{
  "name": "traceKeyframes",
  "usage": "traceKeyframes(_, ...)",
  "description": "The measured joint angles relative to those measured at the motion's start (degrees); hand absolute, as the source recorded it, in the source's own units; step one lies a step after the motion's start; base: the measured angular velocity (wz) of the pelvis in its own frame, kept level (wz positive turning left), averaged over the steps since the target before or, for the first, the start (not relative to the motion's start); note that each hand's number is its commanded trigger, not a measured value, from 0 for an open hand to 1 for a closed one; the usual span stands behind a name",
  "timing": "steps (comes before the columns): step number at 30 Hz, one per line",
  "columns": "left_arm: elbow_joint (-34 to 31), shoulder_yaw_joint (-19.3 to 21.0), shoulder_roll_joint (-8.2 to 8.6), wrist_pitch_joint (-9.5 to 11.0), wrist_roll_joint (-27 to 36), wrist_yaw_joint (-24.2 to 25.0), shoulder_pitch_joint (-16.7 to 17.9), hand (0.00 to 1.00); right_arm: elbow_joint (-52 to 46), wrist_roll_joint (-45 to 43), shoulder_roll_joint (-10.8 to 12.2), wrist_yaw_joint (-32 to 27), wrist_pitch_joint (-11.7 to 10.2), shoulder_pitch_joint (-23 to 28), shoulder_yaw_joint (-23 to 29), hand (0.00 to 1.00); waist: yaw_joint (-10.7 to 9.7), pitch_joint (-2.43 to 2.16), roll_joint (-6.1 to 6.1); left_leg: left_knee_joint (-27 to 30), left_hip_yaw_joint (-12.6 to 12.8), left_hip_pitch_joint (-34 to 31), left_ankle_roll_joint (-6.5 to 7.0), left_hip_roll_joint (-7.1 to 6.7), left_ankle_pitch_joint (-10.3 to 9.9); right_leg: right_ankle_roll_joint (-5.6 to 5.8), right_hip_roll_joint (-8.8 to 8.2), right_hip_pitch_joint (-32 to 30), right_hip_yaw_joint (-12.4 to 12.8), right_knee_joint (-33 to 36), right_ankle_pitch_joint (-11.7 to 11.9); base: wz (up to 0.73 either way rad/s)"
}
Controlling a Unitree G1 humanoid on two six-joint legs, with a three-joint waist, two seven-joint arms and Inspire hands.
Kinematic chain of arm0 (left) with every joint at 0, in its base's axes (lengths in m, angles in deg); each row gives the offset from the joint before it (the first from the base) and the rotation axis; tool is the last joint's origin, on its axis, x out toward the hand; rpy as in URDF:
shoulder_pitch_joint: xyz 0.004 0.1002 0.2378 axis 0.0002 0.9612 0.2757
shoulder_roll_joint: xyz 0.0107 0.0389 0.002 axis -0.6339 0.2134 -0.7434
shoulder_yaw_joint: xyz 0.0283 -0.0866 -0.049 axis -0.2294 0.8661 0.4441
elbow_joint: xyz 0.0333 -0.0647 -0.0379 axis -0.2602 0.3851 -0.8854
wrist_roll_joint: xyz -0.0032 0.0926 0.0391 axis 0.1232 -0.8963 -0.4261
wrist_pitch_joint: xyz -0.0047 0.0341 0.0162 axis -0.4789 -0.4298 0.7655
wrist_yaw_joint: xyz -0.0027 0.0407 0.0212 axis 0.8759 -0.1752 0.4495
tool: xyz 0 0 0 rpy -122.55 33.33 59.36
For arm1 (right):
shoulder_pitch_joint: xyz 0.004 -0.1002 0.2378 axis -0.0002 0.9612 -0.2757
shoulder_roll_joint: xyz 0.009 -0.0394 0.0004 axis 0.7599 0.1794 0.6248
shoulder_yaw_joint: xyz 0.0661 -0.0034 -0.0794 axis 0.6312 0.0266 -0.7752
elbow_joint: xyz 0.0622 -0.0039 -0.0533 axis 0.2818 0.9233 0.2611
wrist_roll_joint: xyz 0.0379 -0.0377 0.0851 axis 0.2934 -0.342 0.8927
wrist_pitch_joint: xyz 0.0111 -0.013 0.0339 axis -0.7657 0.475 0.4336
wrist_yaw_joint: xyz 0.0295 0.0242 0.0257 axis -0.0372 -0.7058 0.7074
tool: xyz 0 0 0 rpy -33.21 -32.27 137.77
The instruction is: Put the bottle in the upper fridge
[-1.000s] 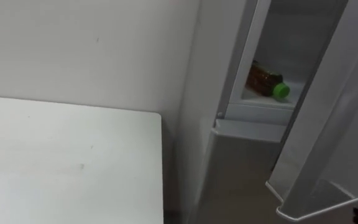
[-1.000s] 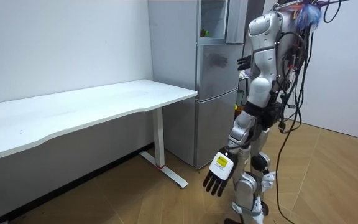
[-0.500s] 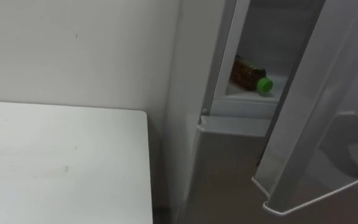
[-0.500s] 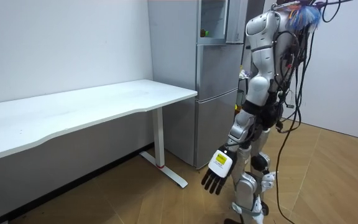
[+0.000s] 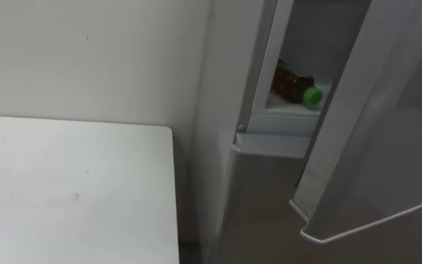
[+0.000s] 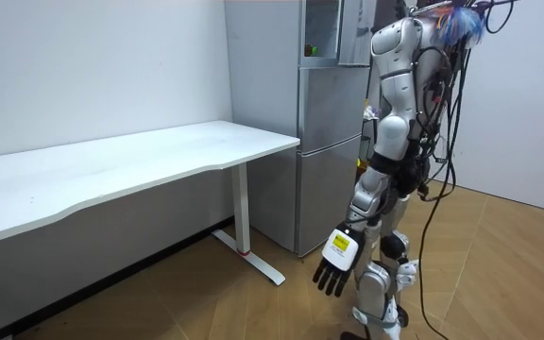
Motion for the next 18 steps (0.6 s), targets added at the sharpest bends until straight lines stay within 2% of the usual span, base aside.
traceKeyframes(4,0.85,-0.92,-0.33,0.46,-0.02,0.52,-0.12,0.0,-0.24,0.13,-0.06,0.38,-0.73,-1.67,-3.03,0.0,0.14,-0.12,-0.23,0.03,-0.09,0.03,0.0,0.01,0.0,0.0,-0.05,0.21,-0.18,-0.06,0.0,0.0)
traceKeyframes(5,0.83,-0.95,-0.33,0.51,-0.02,0.59,-0.13,0.0,-0.23,0.18,-0.06,0.66,-0.72,-1.69,-3.26,0.0,0.21,0.02,-0.02,0.03,-0.12,-0.01,0.0,0.01,0.0,0.0,-0.06,0.17,-0.21,-0.05,0.0,0.0)
traceKeyframes(6,0.83,-1.31,-0.37,0.55,-0.01,0.61,-0.15,0.0,-0.24,0.66,-0.06,1.07,-0.75,-1.87,-4.08,0.0,0.41,-0.14,-0.29,0.02,-0.16,-0.06,0.0,0.01,0.0,0.0,-0.07,0.16,-0.23,-0.05,0.0,0.0)
traceKeyframes(7,0.83,-2.09,-0.4,0.55,-0.01,0.67,-0.32,0.0,-0.21,1.57,-0.06,1.68,-0.76,-2.28,-5.15,0.0,0.87,0.05,0.04,0.02,-0.12,0.08,0.0,0.02,-0.01,0.0,-0.07,0.42,-0.24,-0.2,0.0,0.0)
traceKeyframes(9,0.85,-2.62,-0.35,0.55,0.08,0.8,-1.07,0.0,0.76,4.51,-0.06,2.7,-0.76,-2.93,-6.04,0.0,1.31,0.0,0.1,0.03,-0.34,0.1,0.0,0.0,0.0,0.0,-0.13,0.61,-0.61,-0.22,0.0,0.07)
traceKeyframes(10,0.83,-2.99,-0.35,0.55,0.04,0.93,-1.47,0.0,1.71,7.08,-0.06,3.34,-0.7,-3.99,-6.8,0.0,1.52,0.2,0.37,0.05,-0.38,0.0,0.0,0.01,0.01,-0.01,-0.14,0.59,-0.72,-0.22,0.01,0.07)
traceKeyframes(13,0.73,-3.14,-0.39,0.54,0.02,1.74,-1.99,0.0,4.38,11.02,-0.07,4.47,-0.7,-7.15,-8.87,0.0,2.56,0.14,0.59,0.1,-0.41,0.0,0.0,0.05,0.01,-0.05,-0.12,0.62,-0.87,-0.23,0.03,0.0)
traceKeyframes(17,0.66,-3.19,-0.44,0.28,-0.04,1.7,-1.99,0.0,7.13,10.99,-0.03,4.55,-1.0,-9.41,-11.17,0.0,3.49,0.0,0.56,0.18,-1.01,-0.15,0.0,-0.02,0.01,-0.05,-0.19,0.73,-1.29,-0.25,0.03,0.07)
traceKeyframes(18,0.64,-3.18,-0.49,0.16,-0.1,1.7,-1.96,0.0,8.33,10.99,-0.04,4.58,-1.42,-10.01,-11.35,0.0,3.63,0.09,0.74,0.32,-1.51,-0.21,0.0,-0.06,0.01,-0.05,-0.28,0.83,-1.59,-0.25,0.03,0.09)
